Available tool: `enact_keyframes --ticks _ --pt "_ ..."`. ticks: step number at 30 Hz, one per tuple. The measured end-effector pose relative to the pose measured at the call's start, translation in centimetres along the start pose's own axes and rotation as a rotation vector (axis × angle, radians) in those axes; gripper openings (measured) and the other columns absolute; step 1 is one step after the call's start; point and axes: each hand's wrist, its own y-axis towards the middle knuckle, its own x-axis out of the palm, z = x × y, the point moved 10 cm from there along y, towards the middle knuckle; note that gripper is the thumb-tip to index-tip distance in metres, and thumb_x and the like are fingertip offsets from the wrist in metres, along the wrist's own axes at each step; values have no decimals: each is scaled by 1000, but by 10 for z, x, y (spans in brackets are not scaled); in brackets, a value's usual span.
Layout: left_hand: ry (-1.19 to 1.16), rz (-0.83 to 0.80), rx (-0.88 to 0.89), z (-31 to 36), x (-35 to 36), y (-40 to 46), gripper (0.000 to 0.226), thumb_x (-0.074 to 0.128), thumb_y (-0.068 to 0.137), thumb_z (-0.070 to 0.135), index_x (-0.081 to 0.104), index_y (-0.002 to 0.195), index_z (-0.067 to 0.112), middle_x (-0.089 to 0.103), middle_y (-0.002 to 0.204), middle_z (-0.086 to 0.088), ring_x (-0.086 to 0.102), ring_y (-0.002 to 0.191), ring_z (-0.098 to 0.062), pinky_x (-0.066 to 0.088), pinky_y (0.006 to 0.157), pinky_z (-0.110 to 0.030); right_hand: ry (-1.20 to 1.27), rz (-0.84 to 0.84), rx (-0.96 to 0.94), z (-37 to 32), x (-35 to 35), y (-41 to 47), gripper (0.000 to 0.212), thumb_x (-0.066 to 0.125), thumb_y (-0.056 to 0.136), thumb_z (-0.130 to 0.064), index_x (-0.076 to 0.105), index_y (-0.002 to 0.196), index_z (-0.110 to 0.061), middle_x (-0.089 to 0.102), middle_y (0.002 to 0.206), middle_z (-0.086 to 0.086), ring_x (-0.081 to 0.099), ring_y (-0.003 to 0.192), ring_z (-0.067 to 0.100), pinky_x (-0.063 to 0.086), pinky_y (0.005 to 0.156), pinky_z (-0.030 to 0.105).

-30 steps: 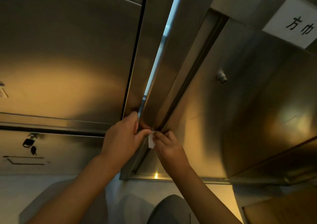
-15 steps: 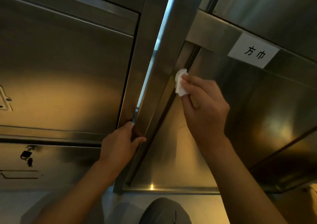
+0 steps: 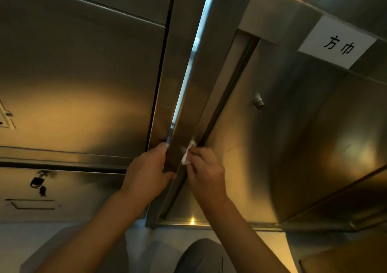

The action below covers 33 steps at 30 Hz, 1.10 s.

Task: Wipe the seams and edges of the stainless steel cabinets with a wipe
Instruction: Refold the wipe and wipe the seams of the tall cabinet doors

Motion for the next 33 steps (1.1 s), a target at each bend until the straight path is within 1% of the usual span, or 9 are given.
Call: enact_keyframes --ticks 3,9,14,17,19,22,25,28,33 --pt "12 -3 21 1 1 0 56 91 75 33 50 112 39 54 78 19 53 72 5 38 63 -17 38 -70 23 9 29 -28 16 63 92 -7 76 96 1 68 97 10 62 84 20 54 75 29" --pt "21 26 33 10 -6 -5 56 89 76 41 34 79 42 48 70 16 48 60 3 25 54 -13 39 -116 26 6 21 -21 15 72 87 -1 76 101 0 70 101 10 65 87 23 56 75 34" --pt "41 127 1 11 -13 -7 53 82 78 58 34 80 37 48 67 14 48 59 -2 26 52 -21 -27 113 -62 -13 -73 28 24 81 82 2 76 105 0 73 112 14 68 102 21 52 94 20" --pt "84 170 -8 13 -14 -6 46 75 83 64 38 92 37 43 68 17 51 66 -7 25 51 -20 -111 257 -126 -28 -131 72 17 78 90 -3 76 106 1 73 116 16 68 109 22 53 95 21" --pt "72 193 -8 13 -13 -7 42 73 85 61 40 94 38 45 69 18 51 65 -5 26 51 -19 -142 271 -180 -34 -144 95 15 76 93 -5 75 106 1 73 118 16 68 110 23 53 93 21" --pt "0 186 -22 8 -7 -6 35 74 86 58 46 95 39 52 73 19 55 69 -1 33 55 -20 -171 198 -202 -30 -128 111 17 74 94 -10 75 109 -1 72 123 13 67 109 24 55 88 27" --pt "-27 189 15 6 -6 -5 37 79 84 53 45 89 39 50 69 17 49 61 5 30 55 -15 -199 80 -180 -19 -93 97 19 76 93 -13 74 110 -5 72 124 10 65 107 24 55 87 32" --pt "-44 178 40 -4 -1 -8 49 80 81 52 34 77 35 47 63 10 48 54 -3 35 51 -22 -240 -49 -186 -10 -59 61 23 74 91 -12 74 113 -5 70 127 11 62 105 23 50 87 25" --pt "-61 171 21 -34 20 -15 46 78 80 54 40 75 29 46 58 6 49 51 -7 39 49 -25 -234 -184 -198 5 -9 4 28 76 90 -11 73 116 -1 70 126 16 65 99 27 55 82 30"
